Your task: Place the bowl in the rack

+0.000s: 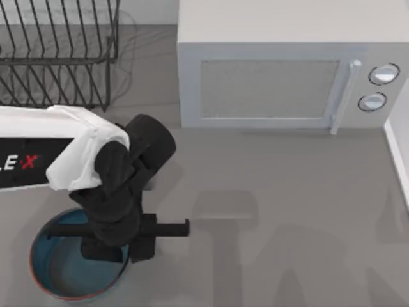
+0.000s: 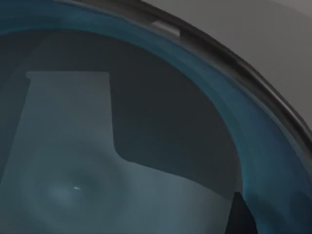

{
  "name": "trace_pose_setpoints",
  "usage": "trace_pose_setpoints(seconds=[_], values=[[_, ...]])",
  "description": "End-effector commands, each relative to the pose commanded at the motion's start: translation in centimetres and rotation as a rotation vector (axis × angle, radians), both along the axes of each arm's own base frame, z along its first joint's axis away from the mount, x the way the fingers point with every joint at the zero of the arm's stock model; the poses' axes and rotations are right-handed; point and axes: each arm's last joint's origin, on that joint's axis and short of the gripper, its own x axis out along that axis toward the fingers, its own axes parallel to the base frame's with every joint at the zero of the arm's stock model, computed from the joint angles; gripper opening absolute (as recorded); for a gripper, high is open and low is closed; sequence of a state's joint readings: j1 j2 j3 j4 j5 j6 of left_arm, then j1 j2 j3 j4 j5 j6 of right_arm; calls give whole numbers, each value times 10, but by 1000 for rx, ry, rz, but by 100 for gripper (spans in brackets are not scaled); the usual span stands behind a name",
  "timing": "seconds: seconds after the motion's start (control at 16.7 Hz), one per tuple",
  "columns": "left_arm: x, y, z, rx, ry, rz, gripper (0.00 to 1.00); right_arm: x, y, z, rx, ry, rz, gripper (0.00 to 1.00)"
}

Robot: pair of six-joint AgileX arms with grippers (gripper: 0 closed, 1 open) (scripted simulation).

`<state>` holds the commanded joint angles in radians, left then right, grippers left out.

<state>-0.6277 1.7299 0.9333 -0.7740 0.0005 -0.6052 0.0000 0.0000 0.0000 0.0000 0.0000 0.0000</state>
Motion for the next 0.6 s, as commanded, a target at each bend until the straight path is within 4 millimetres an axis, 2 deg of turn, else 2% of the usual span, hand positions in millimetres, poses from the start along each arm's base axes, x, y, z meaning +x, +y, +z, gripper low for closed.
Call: trace_pose_setpoints(seconds=[0.42,0.6], values=[[1,-1,4,-1,-2,-4,0,0,0,0,0,0,0,100],[8,-10,27,-4,-6,-14,0,0,0,0,0,0,0,100]])
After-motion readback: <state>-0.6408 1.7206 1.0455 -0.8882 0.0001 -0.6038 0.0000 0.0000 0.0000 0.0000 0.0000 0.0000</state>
